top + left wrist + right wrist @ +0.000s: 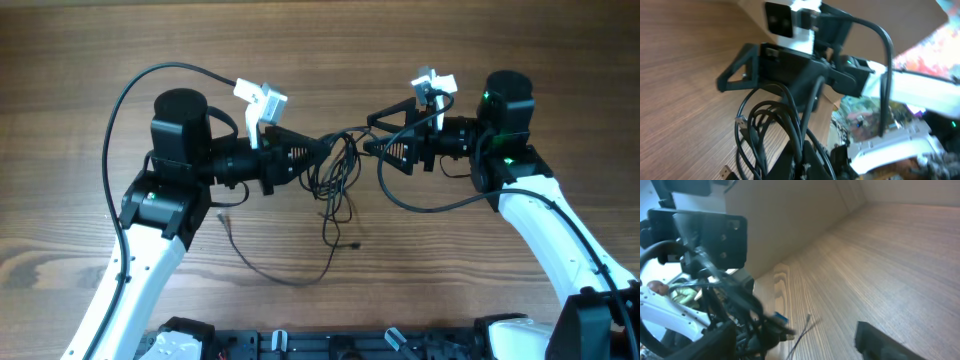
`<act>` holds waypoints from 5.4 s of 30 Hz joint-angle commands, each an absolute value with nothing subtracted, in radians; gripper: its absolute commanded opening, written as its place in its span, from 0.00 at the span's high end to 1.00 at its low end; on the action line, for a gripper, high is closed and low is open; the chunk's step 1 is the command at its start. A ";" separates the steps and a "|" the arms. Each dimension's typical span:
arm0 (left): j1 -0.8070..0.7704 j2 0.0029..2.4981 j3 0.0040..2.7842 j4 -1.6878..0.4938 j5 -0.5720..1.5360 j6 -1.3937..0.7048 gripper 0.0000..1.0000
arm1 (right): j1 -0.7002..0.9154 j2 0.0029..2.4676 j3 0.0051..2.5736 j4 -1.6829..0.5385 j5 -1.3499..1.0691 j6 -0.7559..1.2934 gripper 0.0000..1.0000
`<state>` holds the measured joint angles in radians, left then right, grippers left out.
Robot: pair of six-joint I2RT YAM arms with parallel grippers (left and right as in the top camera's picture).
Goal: Untangle cables
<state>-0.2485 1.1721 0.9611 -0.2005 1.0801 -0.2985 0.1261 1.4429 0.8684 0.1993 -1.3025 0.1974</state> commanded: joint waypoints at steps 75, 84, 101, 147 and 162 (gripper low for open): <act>-0.564 1.187 0.965 -0.305 0.355 -0.397 0.00 | 0.127 1.449 0.876 -0.059 -0.970 0.892 0.96; -0.643 1.288 0.965 -0.263 0.107 -0.397 0.15 | 0.127 1.449 0.876 -0.093 -1.148 0.792 0.96; -0.564 1.317 0.965 -0.253 0.122 -0.513 0.96 | 0.126 1.449 0.876 -0.224 -0.757 0.470 0.16; -0.427 1.319 0.965 -0.199 0.527 -0.440 0.82 | -0.209 1.450 0.876 -0.255 -0.525 0.487 0.00; -0.430 1.330 0.965 -0.299 0.429 -0.459 0.30 | -0.149 1.466 0.883 -0.158 -0.022 0.439 0.01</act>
